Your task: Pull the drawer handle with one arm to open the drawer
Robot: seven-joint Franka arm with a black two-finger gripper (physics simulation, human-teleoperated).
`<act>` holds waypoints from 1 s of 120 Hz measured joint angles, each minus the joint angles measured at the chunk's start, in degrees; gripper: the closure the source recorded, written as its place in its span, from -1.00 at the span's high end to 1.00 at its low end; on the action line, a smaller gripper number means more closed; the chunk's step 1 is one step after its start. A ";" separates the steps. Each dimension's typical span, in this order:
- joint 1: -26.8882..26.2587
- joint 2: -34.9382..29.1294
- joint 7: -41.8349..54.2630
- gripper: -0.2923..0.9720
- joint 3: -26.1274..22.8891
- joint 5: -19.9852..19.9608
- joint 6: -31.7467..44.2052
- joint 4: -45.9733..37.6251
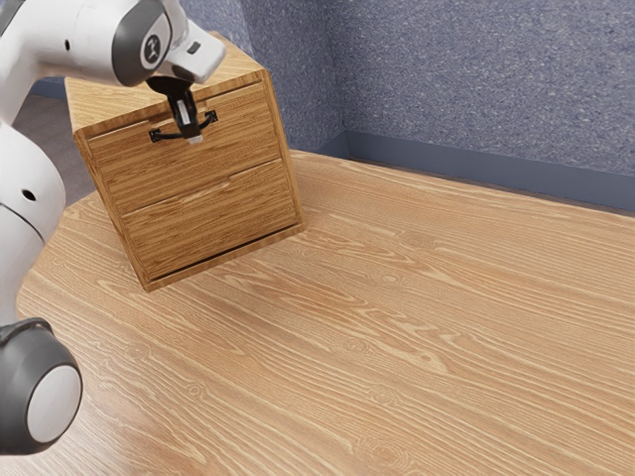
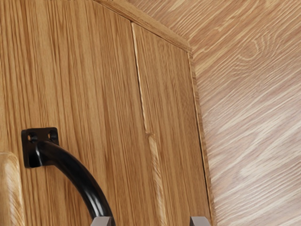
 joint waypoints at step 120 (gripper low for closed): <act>-10.23 -15.64 4.06 -0.49 6.04 -2.67 10.73 -27.53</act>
